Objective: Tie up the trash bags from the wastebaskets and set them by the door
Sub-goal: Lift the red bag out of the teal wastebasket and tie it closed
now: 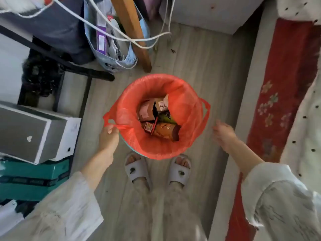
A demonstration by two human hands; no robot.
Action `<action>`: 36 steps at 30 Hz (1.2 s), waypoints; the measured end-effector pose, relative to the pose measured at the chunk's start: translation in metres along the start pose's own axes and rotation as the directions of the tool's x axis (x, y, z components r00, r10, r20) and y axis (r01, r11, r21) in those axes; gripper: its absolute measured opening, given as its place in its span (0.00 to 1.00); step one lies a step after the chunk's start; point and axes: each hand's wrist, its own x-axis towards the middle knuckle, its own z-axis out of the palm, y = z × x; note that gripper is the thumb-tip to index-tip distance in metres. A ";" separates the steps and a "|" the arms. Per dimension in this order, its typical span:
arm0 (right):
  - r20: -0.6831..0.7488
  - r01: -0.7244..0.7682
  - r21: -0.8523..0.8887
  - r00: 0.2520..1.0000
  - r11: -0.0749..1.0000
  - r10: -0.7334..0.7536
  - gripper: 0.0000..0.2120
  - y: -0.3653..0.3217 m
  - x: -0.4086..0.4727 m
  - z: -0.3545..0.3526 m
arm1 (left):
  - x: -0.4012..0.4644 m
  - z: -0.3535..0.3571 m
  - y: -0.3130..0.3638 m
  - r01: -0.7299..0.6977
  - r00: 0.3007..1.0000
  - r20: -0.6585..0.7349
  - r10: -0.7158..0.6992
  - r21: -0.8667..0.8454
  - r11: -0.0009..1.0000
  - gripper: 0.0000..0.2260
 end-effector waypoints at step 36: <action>0.213 0.244 0.073 0.944 0.967 -0.254 0.10 -0.075 -0.097 -0.003 | -0.055 -0.024 0.091 0.157 0.959 0.276 -0.070 -0.309 0.938 0.05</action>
